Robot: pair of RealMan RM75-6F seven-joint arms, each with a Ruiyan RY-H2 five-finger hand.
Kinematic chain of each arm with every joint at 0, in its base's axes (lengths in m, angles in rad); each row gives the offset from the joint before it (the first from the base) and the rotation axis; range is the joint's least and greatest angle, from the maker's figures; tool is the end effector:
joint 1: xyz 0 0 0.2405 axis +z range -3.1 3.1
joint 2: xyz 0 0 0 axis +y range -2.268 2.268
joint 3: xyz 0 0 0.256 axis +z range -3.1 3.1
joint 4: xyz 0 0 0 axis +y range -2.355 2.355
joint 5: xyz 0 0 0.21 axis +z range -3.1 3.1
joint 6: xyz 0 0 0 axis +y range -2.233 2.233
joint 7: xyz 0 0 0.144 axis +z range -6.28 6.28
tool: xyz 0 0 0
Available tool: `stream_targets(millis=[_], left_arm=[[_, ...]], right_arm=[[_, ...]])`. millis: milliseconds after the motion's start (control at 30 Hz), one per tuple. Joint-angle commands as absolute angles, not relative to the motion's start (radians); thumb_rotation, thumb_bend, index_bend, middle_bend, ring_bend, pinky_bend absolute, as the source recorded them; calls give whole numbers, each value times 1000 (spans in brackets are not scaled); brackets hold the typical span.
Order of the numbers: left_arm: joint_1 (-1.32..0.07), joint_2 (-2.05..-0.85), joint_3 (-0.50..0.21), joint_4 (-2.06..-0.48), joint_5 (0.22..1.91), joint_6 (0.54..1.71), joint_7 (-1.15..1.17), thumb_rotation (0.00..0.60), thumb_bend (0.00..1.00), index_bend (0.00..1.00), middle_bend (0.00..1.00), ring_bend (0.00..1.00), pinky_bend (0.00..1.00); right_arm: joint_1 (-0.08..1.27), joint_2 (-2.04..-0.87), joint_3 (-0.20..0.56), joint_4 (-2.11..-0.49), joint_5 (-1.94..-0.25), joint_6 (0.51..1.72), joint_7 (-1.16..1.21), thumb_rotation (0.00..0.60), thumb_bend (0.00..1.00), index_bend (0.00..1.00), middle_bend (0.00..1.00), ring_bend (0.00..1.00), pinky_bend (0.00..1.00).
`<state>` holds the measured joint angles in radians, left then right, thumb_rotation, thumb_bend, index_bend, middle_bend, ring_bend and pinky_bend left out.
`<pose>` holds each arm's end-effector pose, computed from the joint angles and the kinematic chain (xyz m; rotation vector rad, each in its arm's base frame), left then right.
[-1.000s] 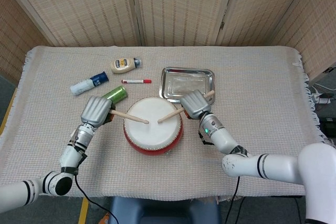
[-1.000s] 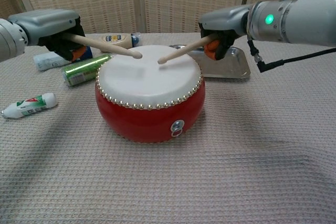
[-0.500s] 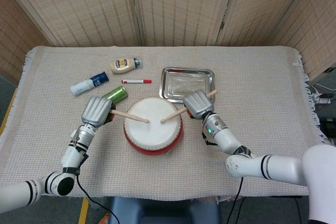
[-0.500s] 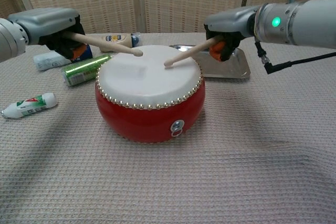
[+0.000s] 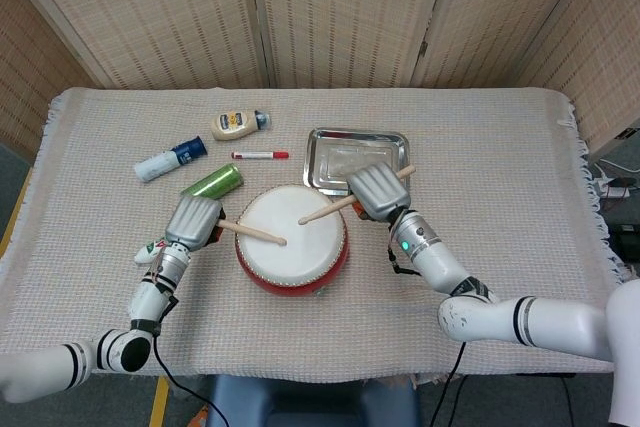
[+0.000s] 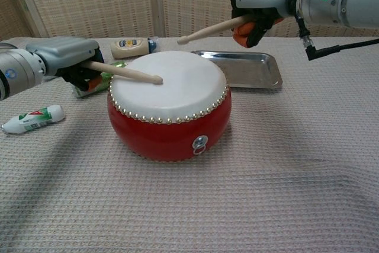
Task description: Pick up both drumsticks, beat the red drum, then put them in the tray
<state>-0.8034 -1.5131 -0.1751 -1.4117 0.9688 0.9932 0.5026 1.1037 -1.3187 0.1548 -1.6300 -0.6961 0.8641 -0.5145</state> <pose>-0.1612 0.3769 0.0096 -1.7903 -0.7887 -0.7743 -0.0690 -0.3963 0.0366 1.9623 -0.8282 0.7961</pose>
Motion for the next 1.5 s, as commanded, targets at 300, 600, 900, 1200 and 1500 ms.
stream_targets(millis=[300,600,900,1200,1500], left_arm=[[-752,-1365,-253,-1579,1029,1102,383,600,691,969,1000,1000,1000],[-710,-1319,-232,-1609,1064,1121,335,600,690,966,1000,1000,1000],[-679,-1318,-203,-1621,1115,1138,302,600,686,961,1000,1000,1000],[-650,-1304,-188,-1628,1142,1151,278,600,685,961,1000,1000,1000],[-629,-1286,-185,-1635,1159,1156,256,600,685,960,1000,1000,1000]], right_arm=[[1125,-1464,89,-1425,-624,779,-563,600,1000,1000,1000,1000,1000],[1086,-1387,173,-1430,-656,771,-422,600,1000,1000,1000,1000,1000],[1050,-1416,148,-1248,-598,688,-363,600,1000,1000,1000,1000,1000],[1049,-1577,164,-967,-618,577,-283,600,935,1000,1000,1000,1000],[1108,-1700,211,-776,-682,471,-229,600,866,1000,930,946,958]])
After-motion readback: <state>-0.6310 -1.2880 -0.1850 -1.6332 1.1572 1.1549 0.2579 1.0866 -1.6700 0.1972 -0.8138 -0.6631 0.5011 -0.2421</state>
